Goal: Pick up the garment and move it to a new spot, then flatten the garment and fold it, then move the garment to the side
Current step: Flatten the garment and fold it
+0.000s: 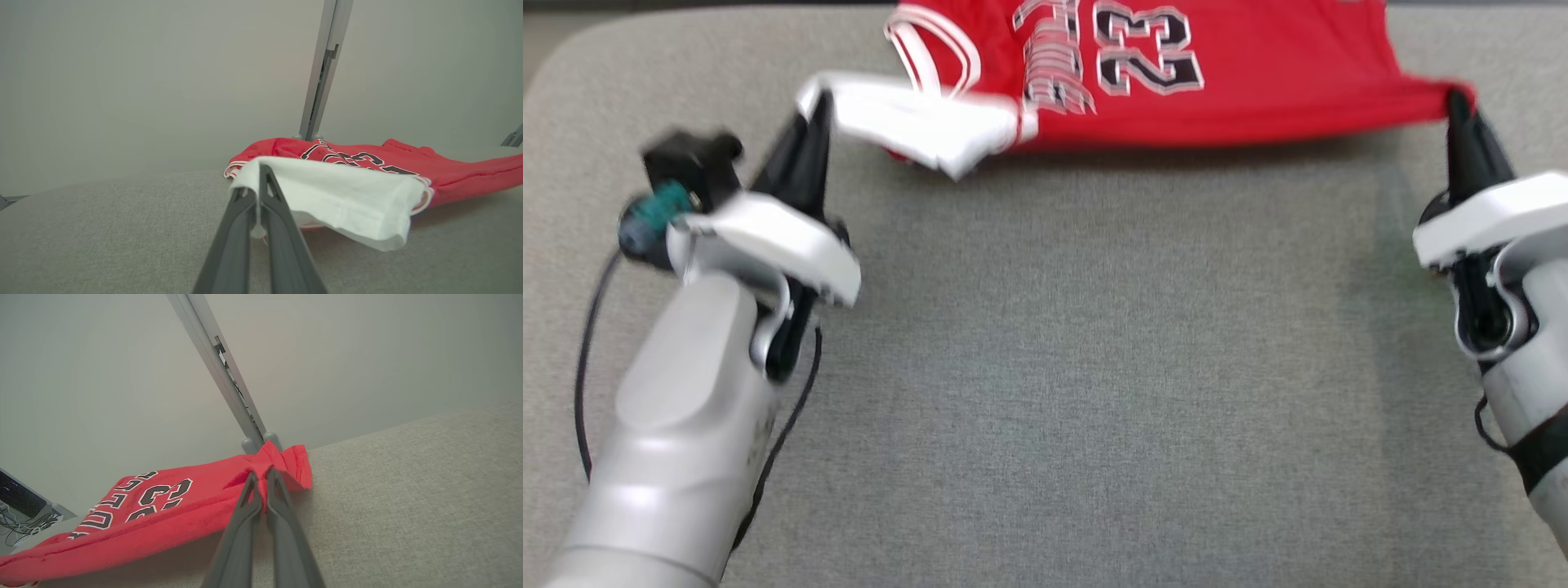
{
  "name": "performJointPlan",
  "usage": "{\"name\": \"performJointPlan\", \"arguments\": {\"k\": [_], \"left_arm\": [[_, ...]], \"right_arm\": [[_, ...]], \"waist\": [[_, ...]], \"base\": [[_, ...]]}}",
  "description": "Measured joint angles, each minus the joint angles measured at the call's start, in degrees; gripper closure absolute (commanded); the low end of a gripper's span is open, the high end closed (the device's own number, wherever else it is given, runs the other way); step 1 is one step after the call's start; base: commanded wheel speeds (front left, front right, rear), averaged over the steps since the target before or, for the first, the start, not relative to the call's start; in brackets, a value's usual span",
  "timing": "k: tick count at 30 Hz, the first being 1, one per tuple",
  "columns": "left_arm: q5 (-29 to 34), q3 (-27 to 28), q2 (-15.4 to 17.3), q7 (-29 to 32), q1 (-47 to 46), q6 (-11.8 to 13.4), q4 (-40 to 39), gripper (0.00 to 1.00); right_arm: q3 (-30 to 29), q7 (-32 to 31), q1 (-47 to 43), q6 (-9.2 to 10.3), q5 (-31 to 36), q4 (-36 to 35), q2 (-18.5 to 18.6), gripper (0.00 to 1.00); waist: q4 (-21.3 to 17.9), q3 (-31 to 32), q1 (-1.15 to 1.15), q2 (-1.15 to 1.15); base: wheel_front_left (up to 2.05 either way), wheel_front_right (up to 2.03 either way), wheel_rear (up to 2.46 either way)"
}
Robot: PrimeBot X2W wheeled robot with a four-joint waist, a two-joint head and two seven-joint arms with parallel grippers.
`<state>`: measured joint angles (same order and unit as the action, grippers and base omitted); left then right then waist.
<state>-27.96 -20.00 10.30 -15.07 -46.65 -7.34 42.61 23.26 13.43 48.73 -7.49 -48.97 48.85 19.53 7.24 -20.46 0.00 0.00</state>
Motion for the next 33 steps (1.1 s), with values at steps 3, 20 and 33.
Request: {"name": "performJointPlan", "arguments": {"k": [3,20,33], "left_arm": [[-1.1,-5.2,1.9,0.2,2.8,0.0,2.8,1.0],[-12.1,-32.3,9.9,7.3,15.3,-0.1,1.2,1.0],[-22.2,-40.9,16.2,12.4,19.8,-0.1,-5.4,1.0]], "right_arm": [[2.3,-2.7,-2.0,-0.01,-2.4,2.1,0.8,1.0],[14.0,-6.9,-13.2,-0.01,-7.0,6.2,3.5,1.0],[19.4,-12.7,-18.9,-0.02,-12.3,5.1,6.4,1.0]], "waist": [[0.0,3.2,0.0,0.0],[1.2,15.3,0.0,0.0],[0.4,19.9,0.0,0.0]], "base": [[0.0,0.0,0.0],[0.0,0.0,0.0],[0.0,0.0,0.0]]}}
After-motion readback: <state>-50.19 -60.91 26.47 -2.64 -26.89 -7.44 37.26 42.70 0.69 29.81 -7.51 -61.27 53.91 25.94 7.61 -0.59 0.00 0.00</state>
